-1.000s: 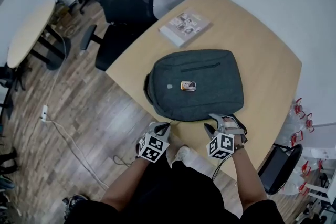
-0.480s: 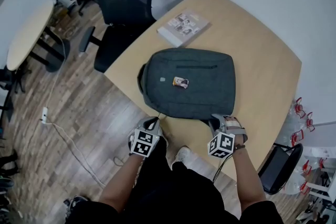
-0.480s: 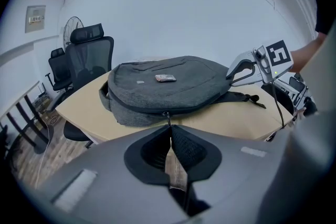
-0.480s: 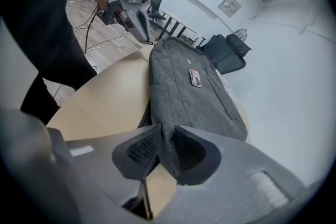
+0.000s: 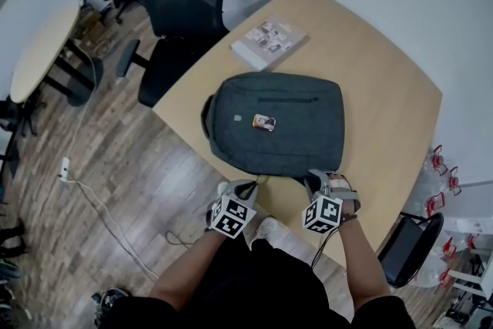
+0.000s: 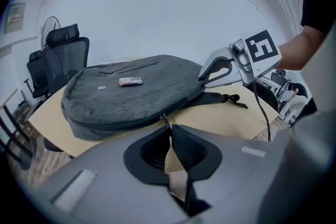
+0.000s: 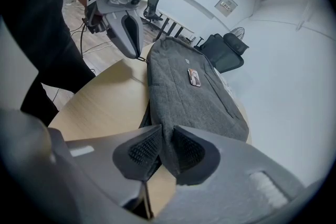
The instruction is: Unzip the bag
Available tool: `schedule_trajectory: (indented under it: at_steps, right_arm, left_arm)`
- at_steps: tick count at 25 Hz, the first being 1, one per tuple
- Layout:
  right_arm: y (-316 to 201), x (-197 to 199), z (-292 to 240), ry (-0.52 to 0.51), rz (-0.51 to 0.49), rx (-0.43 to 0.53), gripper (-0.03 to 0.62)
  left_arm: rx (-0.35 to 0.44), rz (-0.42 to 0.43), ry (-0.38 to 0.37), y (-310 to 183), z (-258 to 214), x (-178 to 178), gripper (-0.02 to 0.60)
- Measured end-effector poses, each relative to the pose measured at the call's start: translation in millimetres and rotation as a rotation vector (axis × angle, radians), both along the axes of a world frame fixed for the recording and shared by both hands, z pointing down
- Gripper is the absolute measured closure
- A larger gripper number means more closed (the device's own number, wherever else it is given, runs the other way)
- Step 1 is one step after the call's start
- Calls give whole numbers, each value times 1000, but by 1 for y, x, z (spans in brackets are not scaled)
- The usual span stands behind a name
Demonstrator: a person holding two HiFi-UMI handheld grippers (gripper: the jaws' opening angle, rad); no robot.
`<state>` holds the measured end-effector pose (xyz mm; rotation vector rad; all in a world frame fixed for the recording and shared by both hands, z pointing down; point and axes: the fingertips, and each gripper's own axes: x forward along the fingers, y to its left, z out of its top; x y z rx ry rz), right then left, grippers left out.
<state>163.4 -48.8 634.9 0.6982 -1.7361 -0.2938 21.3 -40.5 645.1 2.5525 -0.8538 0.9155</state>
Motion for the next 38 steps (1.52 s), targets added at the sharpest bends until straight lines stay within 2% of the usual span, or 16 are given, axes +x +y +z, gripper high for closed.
schedule_trajectory:
  at_steps: [9,13,16,20,23,24,27,28,30,34,38]
  right_arm:
    - [-2,-2,0,-10,3,2,522]
    - [-2,-2,1,-9,-10,23,514]
    - [0,-3,-5,-61,-4,39,482]
    - [5,-15,-38,-244,51,83,451]
    - [10,-25,-69,-451,127,105,451]
    - [11,-29,-79,-531,158,108,461]
    - [13,-31,-113,-773,248,148,552]
    - [13,-30,-126,-849,270,184,590]
    - [15,-22,-155,-970,302,283,591]
    - [21,-7,-202,-1107,346,427,591]
    - [32,0,-218,-1100,347,469,592]
  left_arm:
    - [2,120,33,7,-4,61,546]
    - [9,108,33,5,-2,59,543]
    - [41,88,27,4,-6,53,549]
    - [71,44,34,4,-20,39,548]
    - [104,-8,71,1,-38,27,544]
    - [117,-29,89,-1,-46,23,541]
    - [167,-95,154,-8,-73,14,543]
    - [187,-115,179,-11,-83,12,543]
    - [239,-149,232,-16,-107,9,549]
    - [351,-206,311,-24,-156,1,561]
    - [415,-209,361,-24,-189,3,563]
